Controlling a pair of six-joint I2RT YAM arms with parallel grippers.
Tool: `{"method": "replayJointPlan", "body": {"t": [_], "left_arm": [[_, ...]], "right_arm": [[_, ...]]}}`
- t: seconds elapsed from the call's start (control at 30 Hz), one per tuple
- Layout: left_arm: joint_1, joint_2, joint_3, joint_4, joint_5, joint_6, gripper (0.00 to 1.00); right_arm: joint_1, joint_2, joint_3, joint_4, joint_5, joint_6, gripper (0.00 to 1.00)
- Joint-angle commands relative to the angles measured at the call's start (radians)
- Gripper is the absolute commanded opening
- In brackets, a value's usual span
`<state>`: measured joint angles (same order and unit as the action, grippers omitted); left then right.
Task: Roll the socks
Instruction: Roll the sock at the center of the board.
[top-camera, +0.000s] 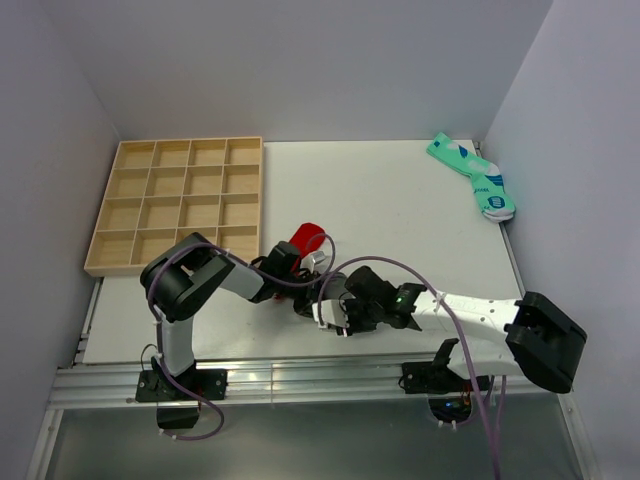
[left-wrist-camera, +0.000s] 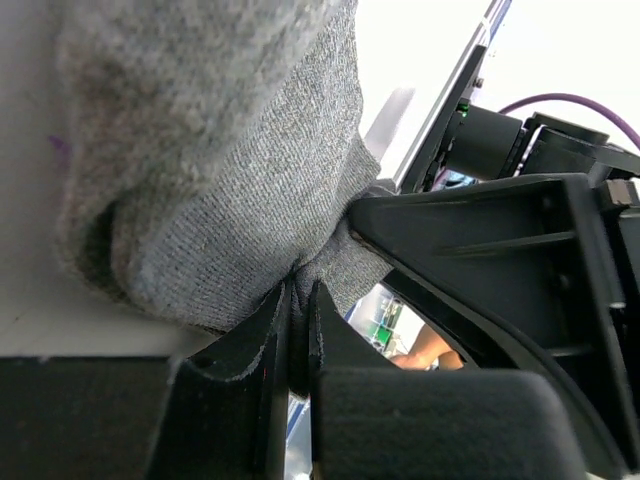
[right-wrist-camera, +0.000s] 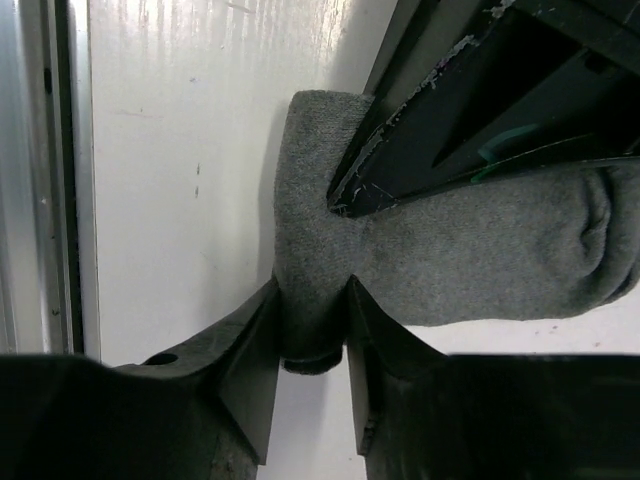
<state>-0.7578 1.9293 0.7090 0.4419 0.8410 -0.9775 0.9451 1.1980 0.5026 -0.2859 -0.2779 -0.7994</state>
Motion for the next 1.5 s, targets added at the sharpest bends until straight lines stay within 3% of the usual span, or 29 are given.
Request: {"method": "replayJointPlan", "body": {"t": [0.0,0.17,0.37,0.67,0.83,1.2,1.47], "left_arm": [[0.0,0.017,-0.013,-0.14,-0.082,0.08,0.01],[0.0,-0.042,0.001,-0.175,-0.166,0.108,0.08],[0.003,-0.105,0.03,-0.17,-0.275,0.111,0.23],[0.006,-0.086,0.18,-0.262,-0.436,0.157,0.25],[0.006,-0.032,0.239,-0.286,-0.441,0.178,0.25],[0.006,0.036,0.231,-0.181,-0.404,0.138,0.22],[0.006,-0.056,0.123,-0.091,-0.405,0.115,0.24]], "right_arm": [[0.006,0.034,-0.003,0.062,0.017,0.026,0.36],[-0.015,0.063,0.03,0.03,0.0,0.054,0.22],[-0.095,0.078,0.079,-0.099,-0.038,0.025,0.18],[-0.187,-0.001,0.065,-0.206,-0.037,0.003,0.17],[-0.223,-0.011,0.073,-0.257,-0.07,-0.007,0.17],[-0.344,0.221,0.258,-0.421,-0.257,-0.087,0.17],[-0.42,0.462,0.444,-0.535,-0.313,-0.077,0.17]]}}
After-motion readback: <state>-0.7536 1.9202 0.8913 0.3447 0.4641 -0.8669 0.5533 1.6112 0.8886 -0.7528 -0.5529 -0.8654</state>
